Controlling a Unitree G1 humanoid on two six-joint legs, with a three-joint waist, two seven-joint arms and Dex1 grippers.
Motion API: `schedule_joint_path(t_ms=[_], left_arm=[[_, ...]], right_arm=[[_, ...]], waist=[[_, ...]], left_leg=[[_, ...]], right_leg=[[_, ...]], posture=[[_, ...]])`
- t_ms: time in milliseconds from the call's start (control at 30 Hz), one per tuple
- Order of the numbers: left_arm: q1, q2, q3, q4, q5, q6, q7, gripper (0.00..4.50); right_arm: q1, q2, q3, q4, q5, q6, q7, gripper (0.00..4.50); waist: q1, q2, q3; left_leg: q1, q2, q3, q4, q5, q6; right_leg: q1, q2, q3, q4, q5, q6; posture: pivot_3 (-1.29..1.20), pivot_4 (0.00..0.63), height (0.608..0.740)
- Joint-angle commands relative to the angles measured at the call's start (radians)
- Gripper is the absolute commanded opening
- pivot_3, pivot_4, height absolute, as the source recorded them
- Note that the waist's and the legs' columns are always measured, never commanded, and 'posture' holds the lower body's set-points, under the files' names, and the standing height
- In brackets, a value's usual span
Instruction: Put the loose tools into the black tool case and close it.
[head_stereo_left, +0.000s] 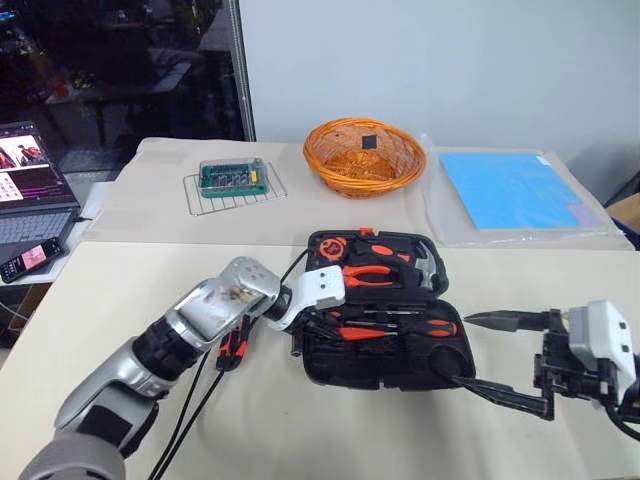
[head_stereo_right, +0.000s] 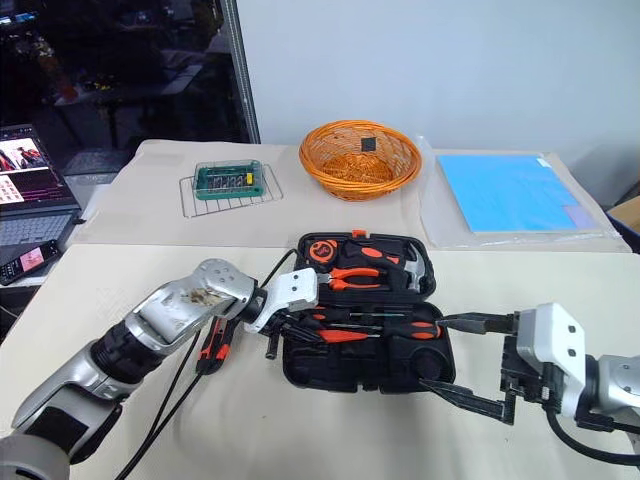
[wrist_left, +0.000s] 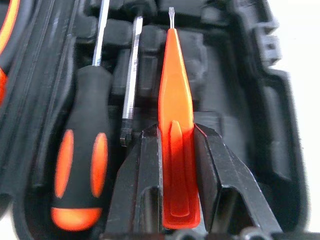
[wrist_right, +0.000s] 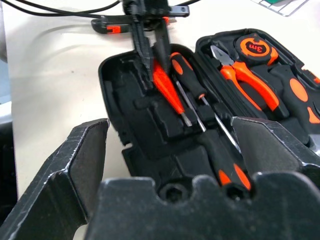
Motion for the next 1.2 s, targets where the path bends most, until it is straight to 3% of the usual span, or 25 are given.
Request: schedule_joint_path(t_ms=[33, 700, 767, 933, 1033, 1200], left_arm=[[-0.029, 0.007, -0.009, -0.007, 0.043, 0.005, -0.011, 0.43], [-0.027, -0.066, -0.051, -0.003, 0.124, 0.04, -0.049, 0.43], [-0.027, -0.076, -0.04, -0.008, 0.118, 0.05, -0.046, 1.44], [-0.024, -0.101, 0.125, -0.034, 0.015, 0.115, -0.027, 3.04], [0.001, -0.109, 0.216, -0.043, -0.056, 0.125, -0.023, 2.87], [0.111, -0.157, 0.287, -0.042, -0.079, 0.035, 0.039, 1.23]], right_arm=[[-0.003, -0.021, -0.053, 0.012, -0.006, -0.029, 0.019, 4.5], [-0.072, -0.08, -0.059, 0.137, -0.032, -0.06, 0.098, 4.5], [-0.075, -0.077, -0.055, 0.138, -0.035, -0.061, 0.098, 4.5], [-0.072, -0.07, -0.062, 0.133, -0.036, -0.06, 0.097, 4.5], [-0.066, -0.066, -0.068, 0.132, -0.035, -0.061, 0.098, 4.5], [-0.063, -0.05, -0.05, 0.114, -0.036, -0.061, 0.076, 4.5]], waist=[[0.0, 0.0, 0.0], [0.012, 0.0, 0.0], [0.012, 0.001, 0.0], [0.014, 0.001, 0.0], [0.012, 0.001, 0.0], [0.011, 0.002, -0.001]], left_leg=[[0.0, 0.0, 0.0, 0.0, 0.0, 0.0], [0.0, 0.0, -0.001, 0.001, 0.0, 0.001], [0.001, 0.0, -0.001, 0.001, 0.0, 0.001], [0.0, 0.0, -0.001, 0.003, 0.0, 0.001], [0.0, 0.0, -0.002, 0.003, 0.0, 0.001], [0.002, 0.0, -0.002, 0.002, 0.0, 0.001]], right_leg=[[0.0, 0.0, 0.0, 0.0, 0.0, 0.0], [0.002, 0.0, 0.0, 0.0, 0.0, 0.0], [0.002, 0.0, 0.0, 0.0, 0.001, 0.0], [0.002, 0.0, 0.0, 0.001, 0.001, 0.0], [0.002, 0.0, 0.0, 0.001, 0.001, 0.001], [0.003, -0.001, 0.0, 0.001, 0.001, 0.001]], posture=[[0.0, 0.15, 0.74], [0.0, 0.15, 0.74], [0.0, 0.15, 0.74], [0.0, 0.15, 0.74], [0.0, 0.15, 0.74], [0.0, 0.15, 0.74]])
